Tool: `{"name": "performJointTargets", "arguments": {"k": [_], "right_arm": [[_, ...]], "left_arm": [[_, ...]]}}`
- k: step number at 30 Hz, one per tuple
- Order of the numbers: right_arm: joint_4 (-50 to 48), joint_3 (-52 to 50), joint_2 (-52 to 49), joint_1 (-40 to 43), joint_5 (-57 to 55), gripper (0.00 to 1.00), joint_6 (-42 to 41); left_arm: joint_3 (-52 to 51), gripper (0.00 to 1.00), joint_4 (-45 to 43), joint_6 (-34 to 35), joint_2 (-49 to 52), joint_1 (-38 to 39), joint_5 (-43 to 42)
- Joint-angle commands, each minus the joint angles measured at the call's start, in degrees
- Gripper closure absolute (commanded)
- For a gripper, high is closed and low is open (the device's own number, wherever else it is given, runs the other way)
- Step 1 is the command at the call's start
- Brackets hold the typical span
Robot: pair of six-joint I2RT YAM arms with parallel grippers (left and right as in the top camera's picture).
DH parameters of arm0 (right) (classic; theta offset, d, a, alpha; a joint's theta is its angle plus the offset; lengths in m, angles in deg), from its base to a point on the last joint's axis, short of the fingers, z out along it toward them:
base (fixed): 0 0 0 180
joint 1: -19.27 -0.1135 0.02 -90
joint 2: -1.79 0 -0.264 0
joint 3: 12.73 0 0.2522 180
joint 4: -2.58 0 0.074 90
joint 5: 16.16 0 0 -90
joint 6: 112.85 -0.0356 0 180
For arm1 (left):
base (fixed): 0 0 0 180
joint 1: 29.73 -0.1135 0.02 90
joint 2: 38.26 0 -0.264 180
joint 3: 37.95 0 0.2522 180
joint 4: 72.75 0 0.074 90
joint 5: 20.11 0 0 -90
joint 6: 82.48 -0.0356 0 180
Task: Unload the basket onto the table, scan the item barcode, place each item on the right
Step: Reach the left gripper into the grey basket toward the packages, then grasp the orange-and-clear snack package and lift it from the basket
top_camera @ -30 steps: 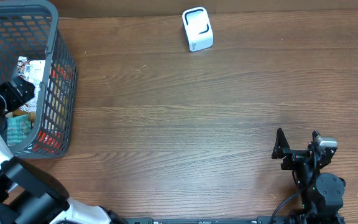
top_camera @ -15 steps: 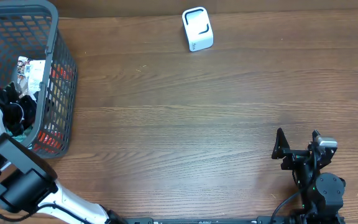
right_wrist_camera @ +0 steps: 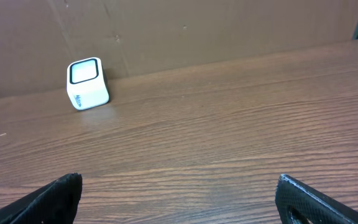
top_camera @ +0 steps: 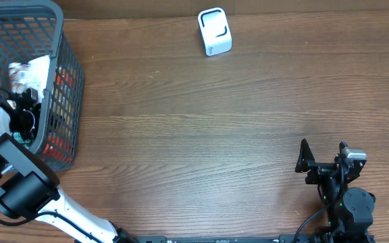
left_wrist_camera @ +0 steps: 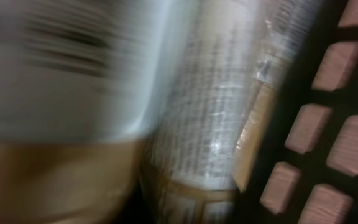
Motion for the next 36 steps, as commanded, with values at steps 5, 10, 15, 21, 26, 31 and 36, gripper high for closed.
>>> {"name": "performJointTargets", "arguments": {"k": [5, 10, 15, 21, 26, 31, 36], "right_arm": [[1.4, 0.6, 0.5, 0.2, -0.7, 0.00, -0.1], [1.4, 0.6, 0.5, 0.2, -0.7, 0.00, -0.1], [1.4, 0.6, 0.5, 0.2, -0.7, 0.00, -0.1], [1.4, 0.6, 0.5, 0.2, -0.7, 0.00, -0.1], [1.4, 0.6, 0.5, 0.2, -0.7, 0.00, -0.1], [1.4, 0.6, 0.5, 0.2, -0.7, 0.00, -0.1], [1.4, 0.6, 0.5, 0.2, -0.7, 0.00, -0.1]], "left_arm": [[1.6, 0.96, 1.5, 2.1, 2.6, 0.7, 1.6], [11.6, 0.96, 8.6, 2.1, 2.6, 0.7, -0.6], [25.5, 0.96, 17.7, 2.6, 2.6, 0.7, -0.7], [41.4, 0.96, 27.1, 3.0, 2.6, 0.7, -3.7], [50.4, 0.96, 31.5, 3.0, 2.3, 0.7, -6.7], [58.5, 0.96, 34.4, 3.0, 0.1, 0.7, -9.1], [61.5, 0.96, 35.3, 3.0, -5.8, 1.0, -15.9]]}}
